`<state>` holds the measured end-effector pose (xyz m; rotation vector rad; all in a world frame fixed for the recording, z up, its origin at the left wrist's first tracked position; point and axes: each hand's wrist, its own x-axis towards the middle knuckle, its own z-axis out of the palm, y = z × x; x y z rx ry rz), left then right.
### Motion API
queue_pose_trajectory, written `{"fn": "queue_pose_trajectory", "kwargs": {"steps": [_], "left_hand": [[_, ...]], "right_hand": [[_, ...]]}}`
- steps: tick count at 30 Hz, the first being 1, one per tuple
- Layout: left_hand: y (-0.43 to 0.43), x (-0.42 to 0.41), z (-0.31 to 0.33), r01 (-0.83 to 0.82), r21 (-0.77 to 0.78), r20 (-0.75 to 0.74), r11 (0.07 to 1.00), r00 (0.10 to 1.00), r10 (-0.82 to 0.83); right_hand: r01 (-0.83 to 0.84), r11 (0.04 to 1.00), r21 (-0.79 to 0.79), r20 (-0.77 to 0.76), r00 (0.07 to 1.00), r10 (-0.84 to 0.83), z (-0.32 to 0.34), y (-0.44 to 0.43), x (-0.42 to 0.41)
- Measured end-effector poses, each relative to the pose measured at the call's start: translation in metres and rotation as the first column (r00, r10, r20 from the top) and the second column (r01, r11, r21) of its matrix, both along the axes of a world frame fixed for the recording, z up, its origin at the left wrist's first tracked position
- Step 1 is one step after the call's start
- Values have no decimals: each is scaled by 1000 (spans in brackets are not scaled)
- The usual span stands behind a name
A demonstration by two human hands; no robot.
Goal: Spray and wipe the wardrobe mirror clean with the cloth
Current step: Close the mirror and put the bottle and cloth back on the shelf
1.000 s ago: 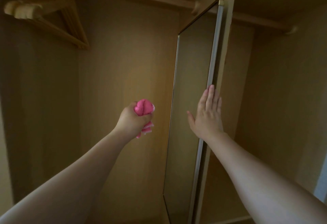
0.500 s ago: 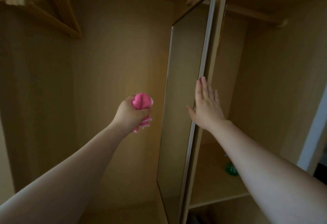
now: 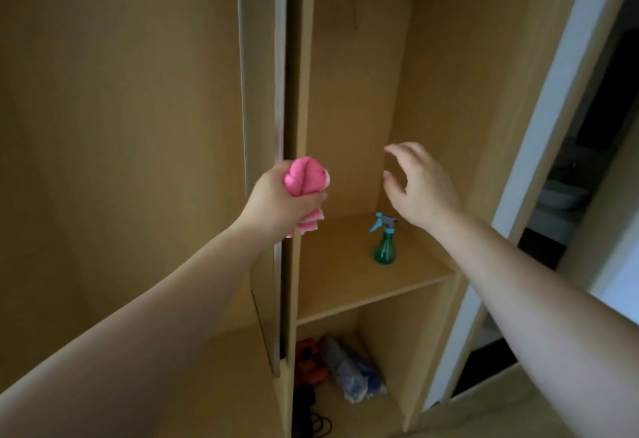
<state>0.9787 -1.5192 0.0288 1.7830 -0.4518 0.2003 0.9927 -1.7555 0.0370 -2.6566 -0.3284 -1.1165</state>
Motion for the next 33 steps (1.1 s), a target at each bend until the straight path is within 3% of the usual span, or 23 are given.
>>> {"fn": "queue_pose_trajectory", "kwargs": {"steps": [7,14,19,25,33], "left_hand": [[-129,21,-35,-32,33,-103,999,994,36],[-189,68,-64,-102,58,-194,993,975,112],[-200,121,-94,-137,93,-209,986,966,153],[-211,197,-123,-116,71,-283,991,950,132],[-224,264,-157,-168,34,-323,985,931,170]], "right_hand": [[-56,995,85,-81,995,63,-33,-115,19],[-28,991,133,-247,967,61,-64,-188,63],[29,993,112,-367,930,15,-91,-201,110],[70,995,69,-590,807,-17,-125,-201,177],[38,999,34,-705,710,-3,-167,-212,270]]}}
